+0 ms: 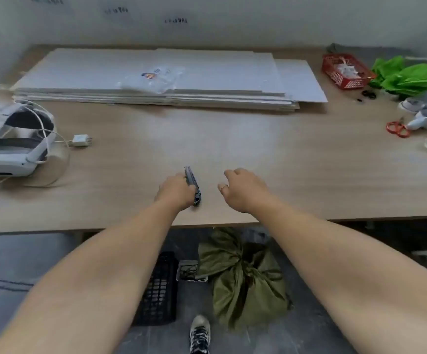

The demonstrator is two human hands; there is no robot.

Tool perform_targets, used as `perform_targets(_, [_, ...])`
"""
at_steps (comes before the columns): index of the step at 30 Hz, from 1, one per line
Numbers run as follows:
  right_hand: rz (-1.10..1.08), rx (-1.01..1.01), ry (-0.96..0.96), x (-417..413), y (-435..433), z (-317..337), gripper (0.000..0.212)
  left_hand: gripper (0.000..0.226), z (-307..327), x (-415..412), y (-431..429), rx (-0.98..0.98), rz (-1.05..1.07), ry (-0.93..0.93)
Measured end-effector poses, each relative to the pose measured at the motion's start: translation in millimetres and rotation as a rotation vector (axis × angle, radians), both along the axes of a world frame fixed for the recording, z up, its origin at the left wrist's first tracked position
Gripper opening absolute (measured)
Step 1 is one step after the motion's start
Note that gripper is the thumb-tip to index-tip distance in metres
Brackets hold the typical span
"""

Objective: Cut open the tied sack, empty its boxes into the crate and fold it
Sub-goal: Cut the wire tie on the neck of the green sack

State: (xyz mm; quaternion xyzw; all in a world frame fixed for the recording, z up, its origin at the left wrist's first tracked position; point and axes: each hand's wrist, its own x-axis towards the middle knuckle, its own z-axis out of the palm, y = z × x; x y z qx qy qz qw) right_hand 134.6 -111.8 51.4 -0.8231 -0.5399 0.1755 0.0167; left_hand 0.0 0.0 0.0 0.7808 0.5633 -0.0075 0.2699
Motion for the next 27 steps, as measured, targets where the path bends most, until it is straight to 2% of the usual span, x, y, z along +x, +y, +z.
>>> perform_targets(6, [-0.060, -0.074, 0.106, -6.8, 41.6, -36.7, 0.049, 0.040, -38.6, 20.4, 35.7, -0.118, 0.043, 0.022])
perform_targets(13, [-0.163, -0.129, 0.163, 6.6, 56.2, -70.5, 0.048, 0.062, -80.6, 44.1, 59.9, -0.152, 0.065, 0.103])
perform_targets(17, [-0.199, -0.155, 0.189, 10.3, 59.4, -82.6, 0.047, 0.065, -91.4, 50.7, 60.5, -0.160, 0.083, 0.128])
perform_targets(23, [-0.257, -0.166, 0.223, 13.9, 57.7, -94.2, 0.050, 0.060, -101.5, 52.3, 61.8, -0.179, 0.071, 0.115])
perform_targets(27, [-0.339, -0.151, 0.262, 15.0, 56.2, -93.4, 0.051, 0.047, -96.5, 47.1, 63.7, -0.217, 0.039, 0.132])
